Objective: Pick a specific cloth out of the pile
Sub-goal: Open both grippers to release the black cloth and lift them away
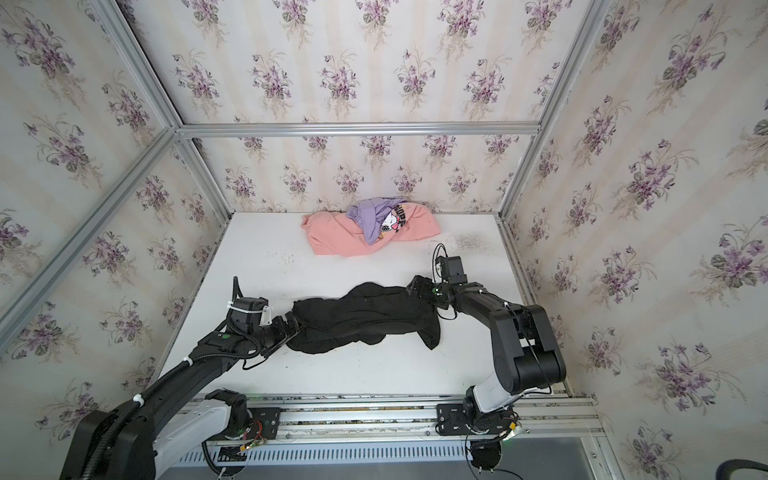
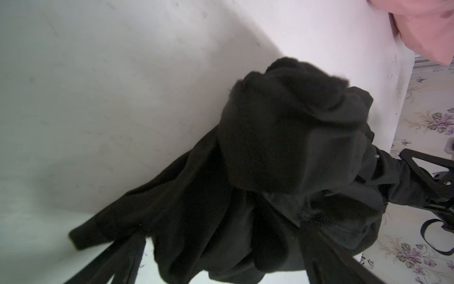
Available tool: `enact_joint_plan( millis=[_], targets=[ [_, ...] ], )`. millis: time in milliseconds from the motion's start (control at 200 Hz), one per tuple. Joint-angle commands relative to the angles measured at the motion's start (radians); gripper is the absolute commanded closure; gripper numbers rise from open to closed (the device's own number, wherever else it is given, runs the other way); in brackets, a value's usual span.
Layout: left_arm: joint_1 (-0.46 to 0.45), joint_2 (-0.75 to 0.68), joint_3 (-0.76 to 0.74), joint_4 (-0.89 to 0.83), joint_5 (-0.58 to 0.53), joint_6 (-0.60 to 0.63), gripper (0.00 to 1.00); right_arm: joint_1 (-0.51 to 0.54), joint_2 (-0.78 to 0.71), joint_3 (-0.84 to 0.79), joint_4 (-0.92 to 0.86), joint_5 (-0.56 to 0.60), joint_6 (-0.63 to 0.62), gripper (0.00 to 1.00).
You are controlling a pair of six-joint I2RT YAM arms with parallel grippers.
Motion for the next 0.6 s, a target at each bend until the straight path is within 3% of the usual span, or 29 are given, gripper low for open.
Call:
enact_joint_plan(
  millis=[0,595],
  targets=[
    [0.0,0.039,0.018,0.089,0.032,0.002,0.02,0.001,-0.007,-0.028,0.026,0.001,0.006,0.06],
    [0.0,0.15,0.073,0.145,0.043,0.033,0.02,0.002,-0.181,-0.284,0.066,-0.021,0.111,0.1]
  ],
)
